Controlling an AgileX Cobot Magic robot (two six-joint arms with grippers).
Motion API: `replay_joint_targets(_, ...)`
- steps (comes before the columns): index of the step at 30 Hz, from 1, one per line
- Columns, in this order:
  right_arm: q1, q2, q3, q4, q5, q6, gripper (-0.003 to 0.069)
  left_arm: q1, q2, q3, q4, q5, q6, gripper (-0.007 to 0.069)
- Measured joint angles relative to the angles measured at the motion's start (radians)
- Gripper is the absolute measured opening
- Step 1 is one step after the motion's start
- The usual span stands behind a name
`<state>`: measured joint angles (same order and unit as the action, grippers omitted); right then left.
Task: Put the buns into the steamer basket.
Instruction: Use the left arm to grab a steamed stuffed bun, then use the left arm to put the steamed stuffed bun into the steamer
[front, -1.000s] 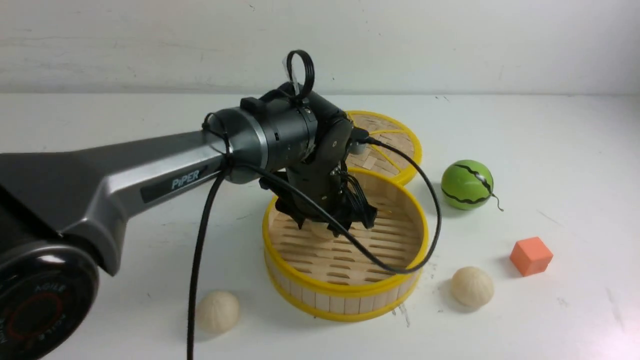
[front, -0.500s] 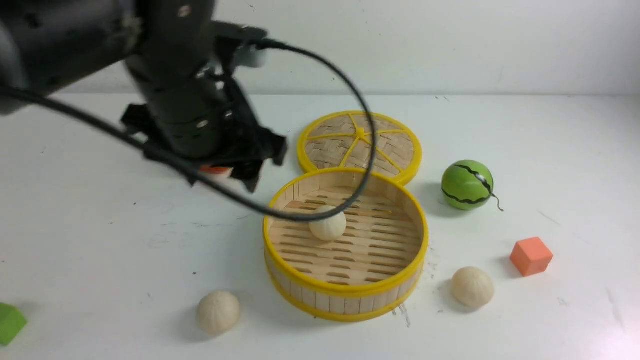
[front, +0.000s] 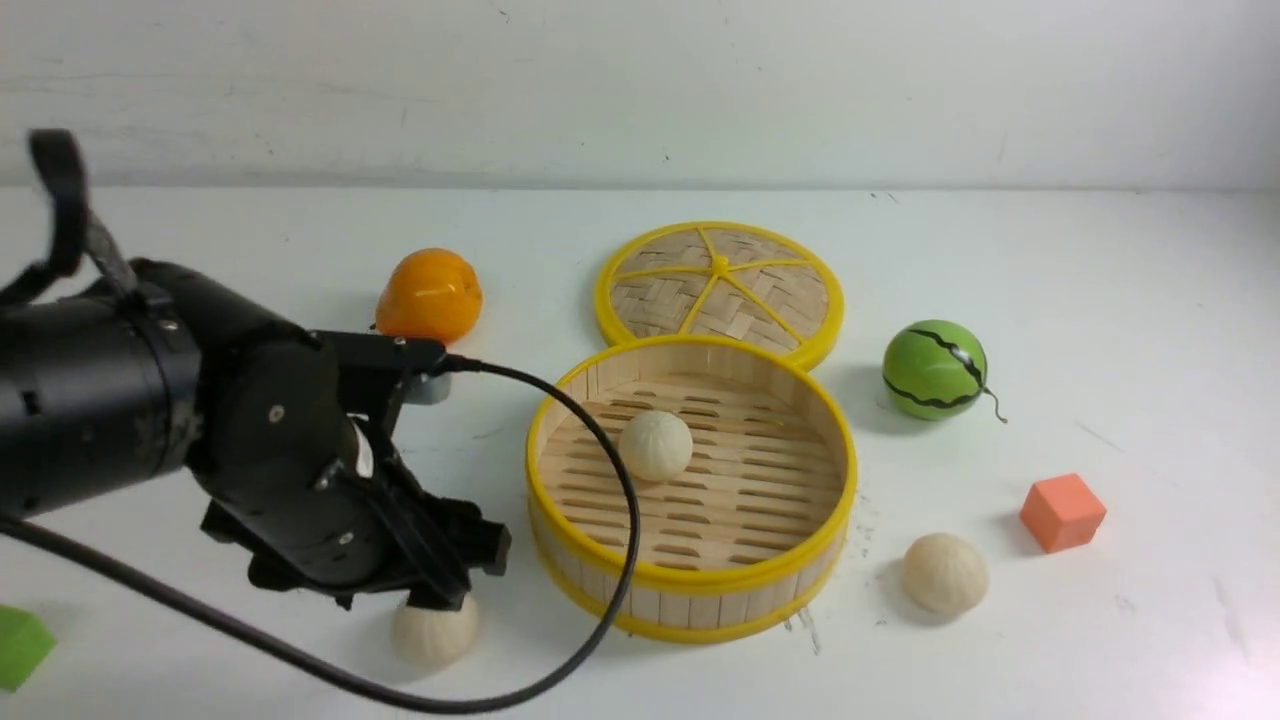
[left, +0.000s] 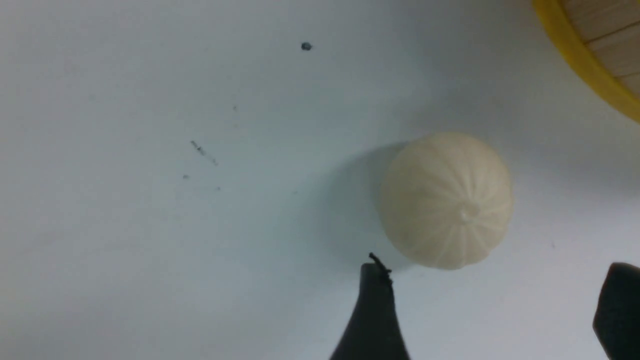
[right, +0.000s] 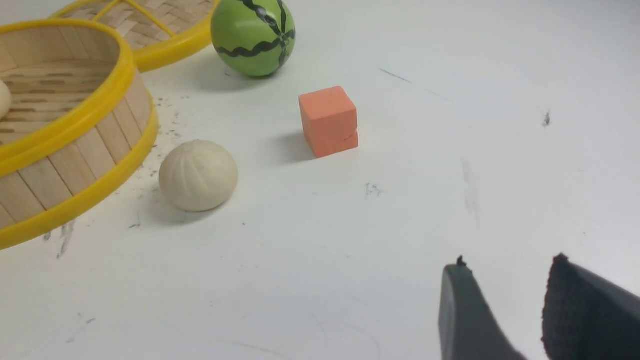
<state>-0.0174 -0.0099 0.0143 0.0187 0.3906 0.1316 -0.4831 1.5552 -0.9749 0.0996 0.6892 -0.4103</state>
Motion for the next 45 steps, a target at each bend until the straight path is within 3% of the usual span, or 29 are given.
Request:
replay_joint_targets(7, 0.000, 0.000, 0.000, 0.000, 0.000, 0.000, 0.0239, 0.000, 0.129, 0.000, -0.002, -0.085, -0.003, 0.0507)
replay_joint_targets(11, 0.000, 0.000, 0.000, 0.000, 0.000, 0.000, 0.0239, 0.000, 0.156, 0.000, 0.000, -0.110, -0.003, 0.0345)
replay_joint_targets(12, 0.000, 0.000, 0.000, 0.000, 0.000, 0.000, 0.0239, 0.000, 0.156, 0.000, 0.000, -0.111, -0.003, 0.0334)
replay_joint_targets(16, 0.000, 0.000, 0.000, 0.000, 0.000, 0.000, 0.0239, 0.000, 0.143, -0.063, 0.000, -0.025, 0.008, 0.0048)
replay_joint_targets(17, 0.000, 0.000, 0.000, 0.000, 0.000, 0.000, 0.0239, -0.002, 0.132, -0.103, 0.000, 0.018, 0.026, 0.0008)
replay_joint_targets(19, 0.000, 0.000, 0.000, 0.000, 0.000, 0.000, 0.0239, -0.011, 0.117, -0.154, 0.001, 0.051, 0.046, 0.0000)
replay_joint_targets(24, 0.000, 0.000, 0.000, 0.000, 0.000, 0.000, 0.0239, -0.100, 0.093, -0.391, 0.005, 0.129, 0.117, 0.0000)
replay_joint_targets(29, 0.000, 0.000, 0.000, 0.000, 0.000, 0.000, 0.0239, -0.213, 0.235, -0.638, 0.004, 0.141, 0.142, 0.0000)
replay_joint_targets(36, 0.000, 0.000, 0.000, 0.000, 0.000, 0.000, 0.0239, -0.231, 0.517, -0.858, 0.005, 0.189, 0.144, 0.0038)
replay_joint_targets(39, 0.000, 0.000, 0.000, 0.000, 0.000, 0.000, 0.0239, -0.231, 0.608, -0.945, 0.008, 0.231, 0.144, 0.0134)
replay_joint_targets(45, 0.000, 0.000, 0.000, 0.000, 0.000, 0.000, 0.0239, -0.231, 0.670, -0.996, 0.008, 0.254, 0.132, 0.0426)
